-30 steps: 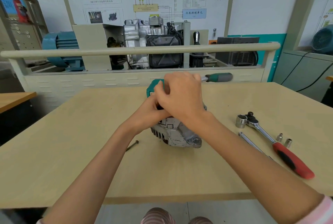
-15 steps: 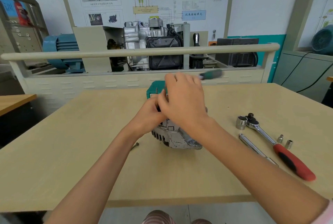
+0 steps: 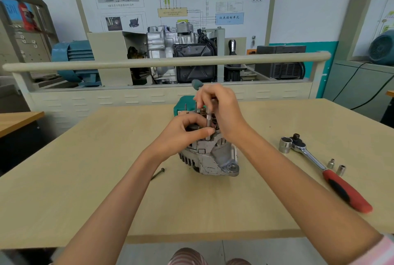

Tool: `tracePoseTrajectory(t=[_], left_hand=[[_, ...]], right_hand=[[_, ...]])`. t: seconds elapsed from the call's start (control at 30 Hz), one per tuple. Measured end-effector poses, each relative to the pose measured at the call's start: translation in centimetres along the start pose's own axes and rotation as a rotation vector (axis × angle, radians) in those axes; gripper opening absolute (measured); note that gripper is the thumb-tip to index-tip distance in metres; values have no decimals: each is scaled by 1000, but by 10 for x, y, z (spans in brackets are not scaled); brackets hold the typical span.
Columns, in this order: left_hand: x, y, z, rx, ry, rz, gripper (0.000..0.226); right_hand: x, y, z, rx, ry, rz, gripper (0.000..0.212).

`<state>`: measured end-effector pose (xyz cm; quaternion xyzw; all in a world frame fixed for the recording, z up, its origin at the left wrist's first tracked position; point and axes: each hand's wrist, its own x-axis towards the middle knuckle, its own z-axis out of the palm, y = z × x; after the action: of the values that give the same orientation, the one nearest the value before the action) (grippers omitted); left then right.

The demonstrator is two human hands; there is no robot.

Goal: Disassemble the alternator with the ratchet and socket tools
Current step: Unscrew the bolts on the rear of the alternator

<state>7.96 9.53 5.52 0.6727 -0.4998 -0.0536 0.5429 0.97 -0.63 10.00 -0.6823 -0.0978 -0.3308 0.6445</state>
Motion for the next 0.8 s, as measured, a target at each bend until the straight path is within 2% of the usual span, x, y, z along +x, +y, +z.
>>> tracePoseTrajectory(t=[0.07,0.17,0.2,0.23,0.27,0.37,0.43,0.53,0.6,0.67,0.73,0.8], left_hand=[[0,0,0,-7,-5,7,16],[0,1,1,5,40,28,28],[0,2,2,10,57,29,32],[0,2,3,14,66,24,36],[-1,3,3,20,67,17,38],[0,1,-1,50,55,2,43],[1,2,-2,70,23,-2,30],[1,1,-2,14,4,1,19],[1,1,-3,-8,-5,-4,20],[0,1,-2,11,-1,-11,15],[1,1,-1,9,8,-8,6],[0,2,0,-4,3,17,7]], right_hand=[[-4,1,5,-167,22,-122,32],[-15,13,16,-950,210,-403,19],[-17,17,19,-1208,296,-411,11],[-20,18,21,-1379,371,-379,13],[-23,20,22,-1451,413,-350,18],[-24,18,23,-1315,366,-355,22],[-20,16,22,-1104,265,-381,18],[-9,10,14,-622,124,-332,20],[-4,5,7,-247,37,-180,30],[0,5,1,-31,-11,-78,36],[0,6,2,7,-13,-72,38],[-4,8,9,-139,55,-172,36]])
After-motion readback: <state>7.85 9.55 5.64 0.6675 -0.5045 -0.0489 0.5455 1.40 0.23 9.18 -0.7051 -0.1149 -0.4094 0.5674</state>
